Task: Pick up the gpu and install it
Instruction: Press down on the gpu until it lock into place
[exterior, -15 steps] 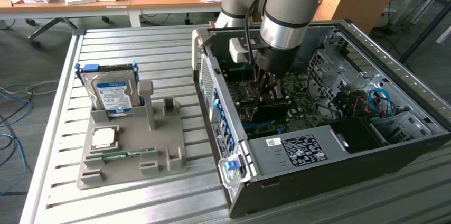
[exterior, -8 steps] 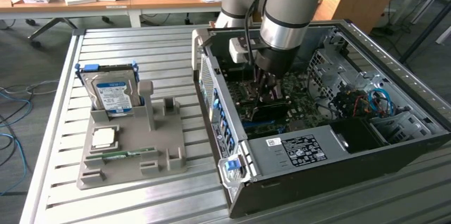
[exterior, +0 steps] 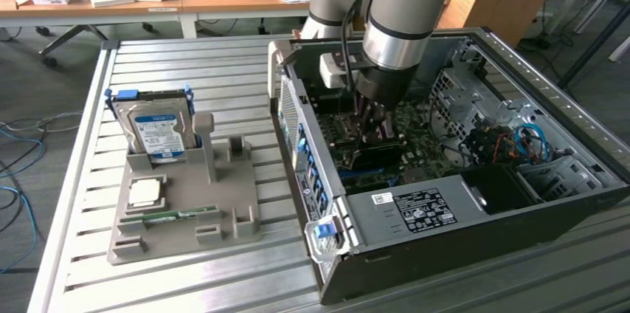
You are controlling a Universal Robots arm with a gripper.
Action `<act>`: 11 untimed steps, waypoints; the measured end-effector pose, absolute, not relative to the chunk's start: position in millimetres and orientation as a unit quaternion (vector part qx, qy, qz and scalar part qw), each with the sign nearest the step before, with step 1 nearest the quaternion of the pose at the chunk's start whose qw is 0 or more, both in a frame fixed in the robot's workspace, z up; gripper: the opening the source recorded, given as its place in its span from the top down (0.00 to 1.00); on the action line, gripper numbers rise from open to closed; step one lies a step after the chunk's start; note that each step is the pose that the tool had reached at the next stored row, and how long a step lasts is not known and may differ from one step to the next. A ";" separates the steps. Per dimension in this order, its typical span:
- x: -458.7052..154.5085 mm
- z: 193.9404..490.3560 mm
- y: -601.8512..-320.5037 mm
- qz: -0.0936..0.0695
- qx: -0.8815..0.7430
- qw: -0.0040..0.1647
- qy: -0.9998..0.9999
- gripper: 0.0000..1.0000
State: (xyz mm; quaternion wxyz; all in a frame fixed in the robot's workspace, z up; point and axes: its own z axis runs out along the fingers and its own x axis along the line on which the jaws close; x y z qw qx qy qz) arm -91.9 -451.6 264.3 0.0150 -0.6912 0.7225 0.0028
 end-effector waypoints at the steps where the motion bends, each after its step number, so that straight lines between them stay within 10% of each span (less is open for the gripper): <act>1: -92.0 263.4 -451.5 0.003 -0.691 0.016 0.722 0.89; 11: -92.7 263.0 -451.6 0.003 -0.691 0.015 0.723 0.89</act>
